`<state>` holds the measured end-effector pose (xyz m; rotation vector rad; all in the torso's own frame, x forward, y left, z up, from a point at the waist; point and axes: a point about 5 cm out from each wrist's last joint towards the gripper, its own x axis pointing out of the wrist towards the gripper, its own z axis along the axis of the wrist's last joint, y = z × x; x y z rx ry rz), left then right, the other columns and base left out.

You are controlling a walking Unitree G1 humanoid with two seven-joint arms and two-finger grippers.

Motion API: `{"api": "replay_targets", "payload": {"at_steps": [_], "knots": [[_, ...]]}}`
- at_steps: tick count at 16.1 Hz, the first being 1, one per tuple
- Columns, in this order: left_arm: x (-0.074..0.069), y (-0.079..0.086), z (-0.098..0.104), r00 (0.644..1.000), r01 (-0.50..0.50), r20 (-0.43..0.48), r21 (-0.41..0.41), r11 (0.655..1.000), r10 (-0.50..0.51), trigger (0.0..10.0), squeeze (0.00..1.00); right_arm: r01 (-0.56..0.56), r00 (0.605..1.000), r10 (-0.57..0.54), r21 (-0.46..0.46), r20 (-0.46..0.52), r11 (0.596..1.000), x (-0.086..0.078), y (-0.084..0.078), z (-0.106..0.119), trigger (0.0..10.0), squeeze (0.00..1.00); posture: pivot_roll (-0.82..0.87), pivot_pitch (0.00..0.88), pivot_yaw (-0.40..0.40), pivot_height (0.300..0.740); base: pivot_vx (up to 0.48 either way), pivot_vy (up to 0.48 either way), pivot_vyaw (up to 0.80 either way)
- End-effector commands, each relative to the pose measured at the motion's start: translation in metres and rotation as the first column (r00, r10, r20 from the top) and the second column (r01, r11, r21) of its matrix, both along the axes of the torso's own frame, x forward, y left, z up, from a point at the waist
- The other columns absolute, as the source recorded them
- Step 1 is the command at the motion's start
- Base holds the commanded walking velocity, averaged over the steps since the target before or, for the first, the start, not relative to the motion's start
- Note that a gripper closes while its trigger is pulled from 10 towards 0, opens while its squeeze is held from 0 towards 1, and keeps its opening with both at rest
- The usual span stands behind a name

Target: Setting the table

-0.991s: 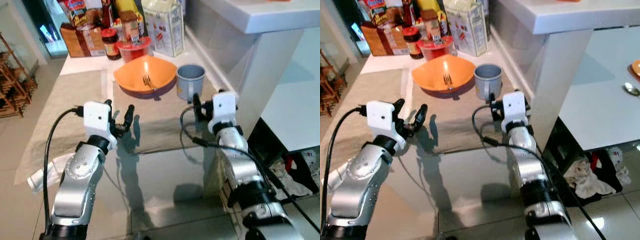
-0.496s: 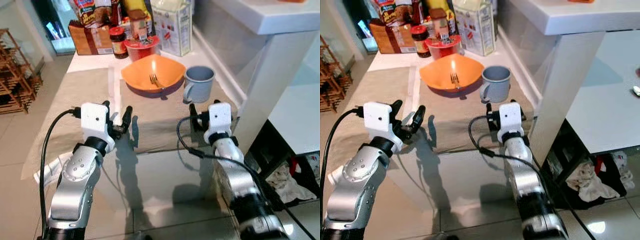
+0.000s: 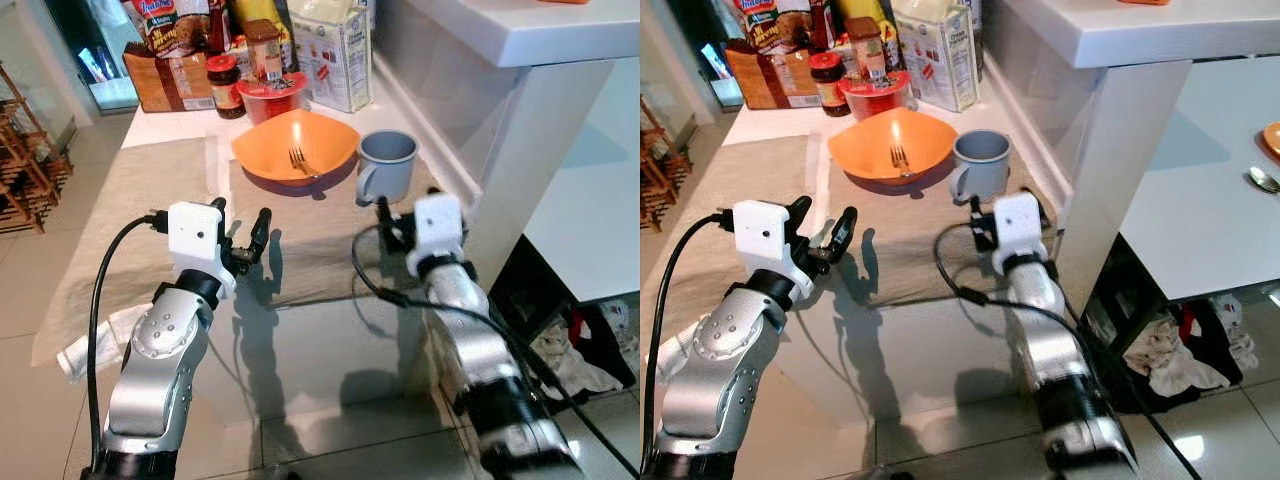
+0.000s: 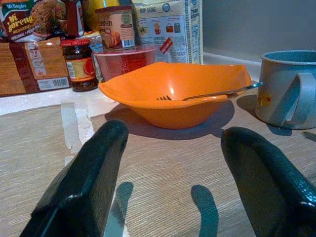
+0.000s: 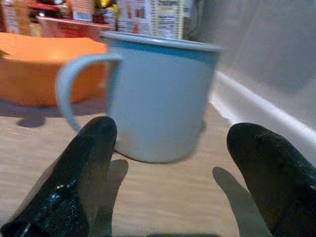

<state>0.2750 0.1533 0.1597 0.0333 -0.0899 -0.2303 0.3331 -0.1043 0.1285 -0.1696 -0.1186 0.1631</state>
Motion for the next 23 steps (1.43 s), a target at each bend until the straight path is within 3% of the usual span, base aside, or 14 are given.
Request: {"api": "replay_targets", "payload": {"at_steps": [1,8,15,20,22,23], "knots": [[0.0,0.003,0.003,1.0,-0.011,0.008,0.011,1.0,0.011,10.0,0.0,-0.025,1.0,0.025,0.01,-0.001,1.0,0.003,0.008,0.002,10.0,0.0,0.01,0.0,0.082,0.74,0.0,0.0,0.0],[-0.006,0.008,0.005,1.0,-0.019,0.005,0.027,0.999,0.019,10.0,0.0,-0.123,0.992,0.123,0.066,0.004,0.99,-0.005,0.039,0.017,10.0,0.0,0.02,0.0,0.076,0.74,0.0,0.0,0.0],[-0.009,0.005,0.004,1.0,-0.014,-0.002,0.02,1.0,0.014,10.0,0.0,-0.098,0.995,0.098,0.034,-0.019,0.995,0.008,0.038,0.011,10.0,0.0,0.04,0.0,0.077,0.74,0.0,0.0,0.0],[-0.012,0.014,0.006,1.0,-0.015,-0.006,0.059,0.998,0.016,10.0,0.0,-0.079,0.996,0.08,0.039,-0.038,0.996,0.02,0.044,0.008,10.0,0.0,0.07,0.023,0.091,0.74,0.0,0.0,0.0],[-0.011,0.016,0.007,1.0,-0.016,-0.007,0.065,0.998,0.017,10.0,0.0,-0.071,0.997,0.072,0.033,-0.038,0.997,0.023,0.043,0.008,10.0,0.0,0.06,0.023,0.092,0.74,0.0,0.0,0.0],[-0.009,0.018,0.008,1.0,-0.018,-0.006,0.068,0.998,0.018,10.0,0.0,-0.032,0.999,0.033,0.008,-0.04,0.999,0.025,0.031,0.005,10.0,0.0,0.06,0.02,0.089,0.74,0.0,0.0,0.0]]}}
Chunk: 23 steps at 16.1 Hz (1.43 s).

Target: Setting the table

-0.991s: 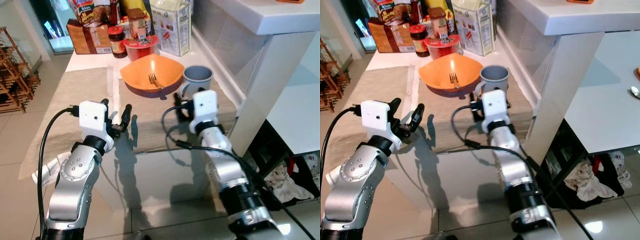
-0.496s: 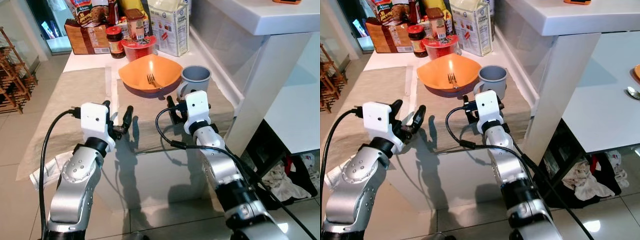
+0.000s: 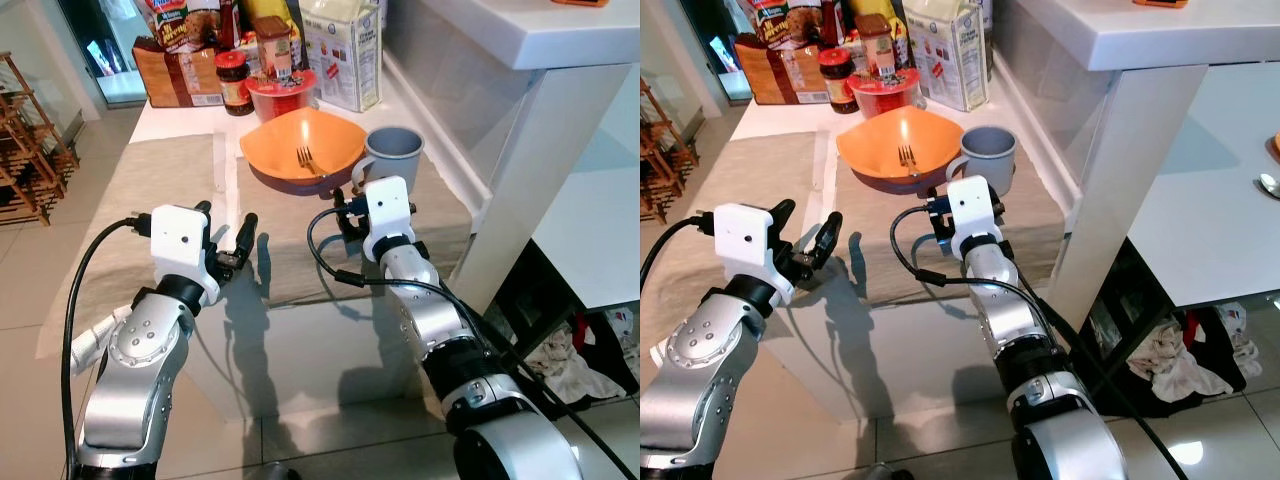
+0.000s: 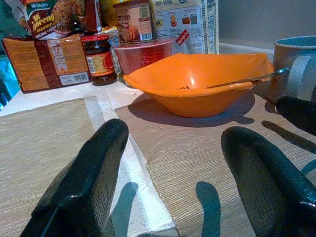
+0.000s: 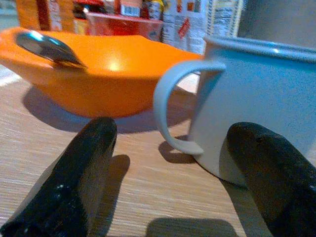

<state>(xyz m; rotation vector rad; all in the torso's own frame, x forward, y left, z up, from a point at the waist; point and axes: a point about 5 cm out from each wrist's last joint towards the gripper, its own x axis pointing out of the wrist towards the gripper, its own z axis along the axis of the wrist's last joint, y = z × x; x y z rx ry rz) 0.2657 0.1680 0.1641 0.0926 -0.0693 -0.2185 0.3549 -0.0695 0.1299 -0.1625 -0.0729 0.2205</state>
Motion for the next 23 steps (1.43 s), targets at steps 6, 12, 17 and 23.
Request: {"api": "replay_targets", "payload": {"at_steps": [6,12,17,23], "knots": [[0.006,0.0,0.003,1.0,0.001,0.017,-0.01,1.0,-0.001,10.0,0.0,0.156,0.988,-0.156,-0.108,0.006,0.982,-0.005,-0.065,-0.016,10.0,0.0,0.0,0.0,0.076,0.74,0.0,0.0,0.0],[0.01,-0.005,0.004,0.999,0.009,0.036,-0.031,0.999,-0.008,10.0,0.0,0.099,0.993,-0.095,-0.071,0.064,0.993,-0.011,-0.054,0.001,10.0,0.0,-0.01,0.0,0.067,0.74,0.0,0.0,0.0],[0.008,-0.005,0.007,0.999,0.003,0.051,-0.028,1.0,-0.001,10.0,0.0,-0.04,0.995,0.038,0.013,0.097,0.999,-0.01,-0.006,0.013,10.0,0.0,0.03,0.0,0.07,0.74,0.0,0.0,0.0],[-0.001,0.002,0.006,0.999,0.003,0.033,0.006,1.0,-0.003,10.0,0.0,-0.018,0.998,0.018,0.003,0.061,1.0,0.004,0.002,0.012,10.0,0.0,0.08,0.0,0.087,0.74,0.0,0.0,0.0]]}}
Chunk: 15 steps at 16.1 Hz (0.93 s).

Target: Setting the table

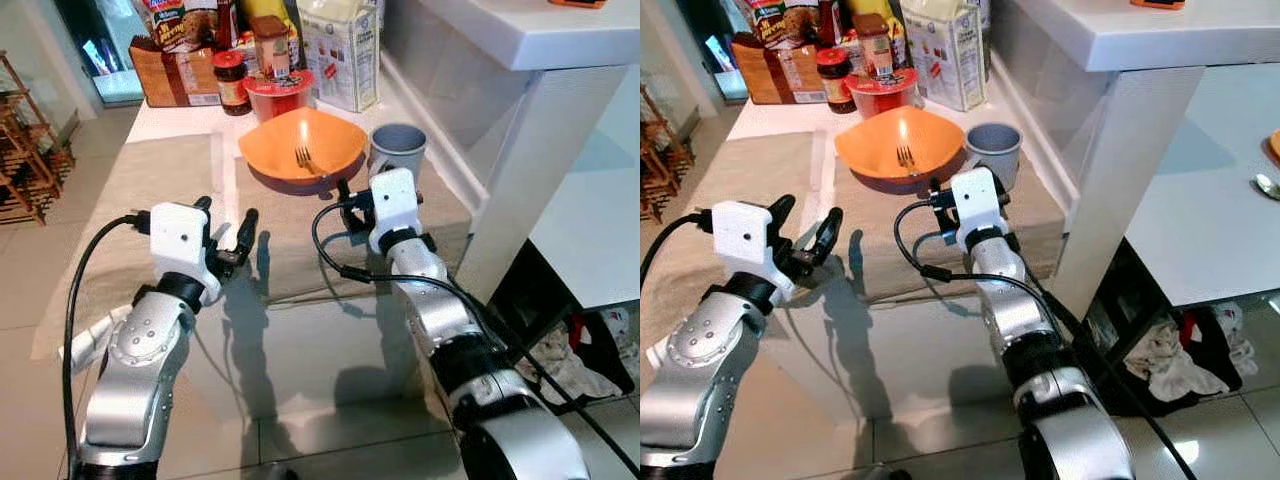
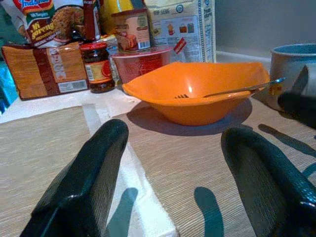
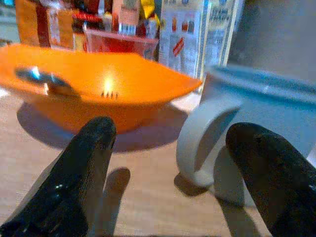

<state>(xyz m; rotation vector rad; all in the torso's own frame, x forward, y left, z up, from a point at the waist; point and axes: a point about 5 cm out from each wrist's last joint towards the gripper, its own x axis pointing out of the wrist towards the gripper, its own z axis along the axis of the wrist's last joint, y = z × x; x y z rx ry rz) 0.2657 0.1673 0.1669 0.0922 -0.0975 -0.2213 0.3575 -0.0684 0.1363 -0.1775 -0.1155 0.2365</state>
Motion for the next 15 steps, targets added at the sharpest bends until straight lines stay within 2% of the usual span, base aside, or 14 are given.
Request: {"api": "replay_targets", "payload": {"at_steps": [1,4,11,15], "knots": [[-0.002,0.004,0.003,1.0,-0.002,0.003,0.014,1.0,0.001,10.0,0.0,0.005,1.0,-0.005,0.006,0.006,1.0,0.003,0.001,0.002,10.0,0.0,0.08,0.0,0.086,0.74,0.0,0.0,0.0],[-0.001,0.005,0.003,1.0,-0.004,0.001,0.015,1.0,0.004,10.0,0.0,0.014,1.0,-0.014,-0.009,-0.015,1.0,0.004,-0.002,-0.004,10.0,0.0,0.07,0.004,0.083,0.74,0.0,0.0,0.0],[0.002,0.002,0.002,1.0,0.006,-0.004,0.007,1.0,-0.006,10.0,0.0,0.11,0.993,-0.112,-0.071,-0.021,0.991,0.003,-0.045,-0.016,10.0,0.0,0.03,0.008,0.084,0.74,0.0,0.0,0.0],[0.004,0.0,0.003,1.0,0.013,0.001,0.005,1.0,-0.013,10.0,0.0,0.104,0.995,-0.104,-0.049,0.002,0.993,0.008,-0.037,-0.007,10.0,0.0,0.04,0.002,0.085,0.74,0.0,0.0,0.0]]}}
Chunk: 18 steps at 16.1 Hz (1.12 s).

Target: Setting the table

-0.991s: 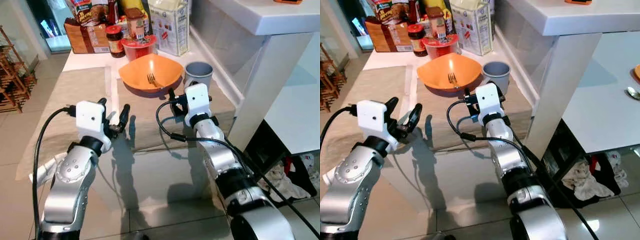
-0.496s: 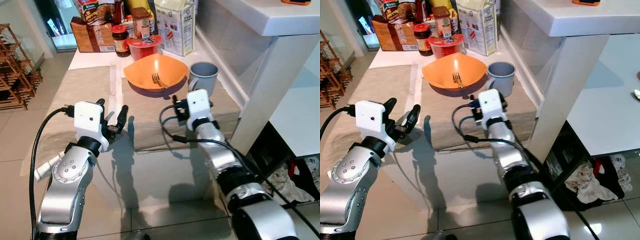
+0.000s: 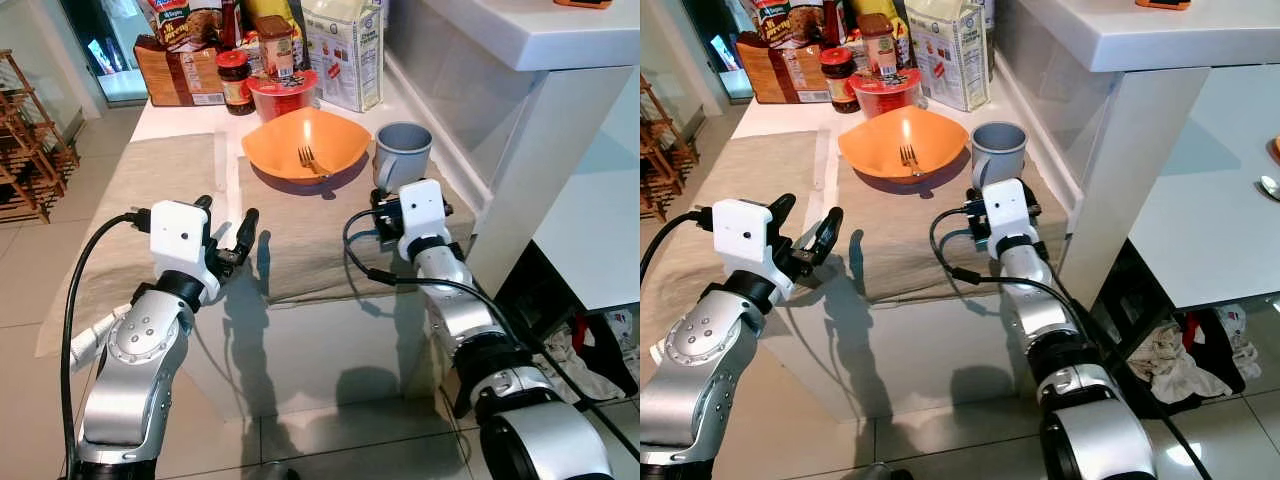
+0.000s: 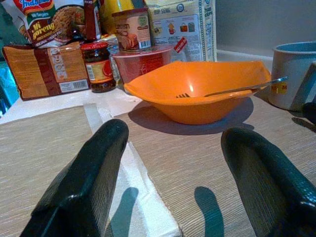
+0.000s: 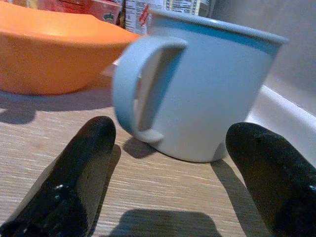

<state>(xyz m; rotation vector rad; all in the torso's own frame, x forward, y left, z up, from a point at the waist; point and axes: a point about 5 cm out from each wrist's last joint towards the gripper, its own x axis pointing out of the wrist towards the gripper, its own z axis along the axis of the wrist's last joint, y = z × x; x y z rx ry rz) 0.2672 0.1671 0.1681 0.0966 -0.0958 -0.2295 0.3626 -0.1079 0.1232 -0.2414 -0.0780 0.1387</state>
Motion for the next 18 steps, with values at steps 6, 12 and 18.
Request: {"api": "replay_targets", "payload": {"at_steps": [6,12,18], "knots": [[0.0,0.002,0.003,1.0,0.002,0.009,0.006,1.0,-0.002,10.0,0.0,-0.087,0.995,0.084,0.067,0.055,0.994,-0.003,0.029,0.016,10.0,0.0,0.04,0.007,0.082,0.74,0.0,0.0,0.0],[0.0,-0.002,0.002,1.0,0.012,0.006,0.004,1.0,-0.012,10.0,0.0,-0.077,0.997,0.076,0.056,0.032,0.995,0.003,0.033,0.015,10.0,0.0,0.04,0.016,0.089,0.74,0.0,0.0,0.0],[0.002,0.0,0.003,1.0,0.008,0.006,0.009,1.0,-0.008,10.0,0.0,-0.05,0.998,0.048,0.059,0.034,0.997,0.005,0.025,0.016,0.0,0.0,0.03,0.029,0.089,0.74,0.0,0.0,0.0]]}}
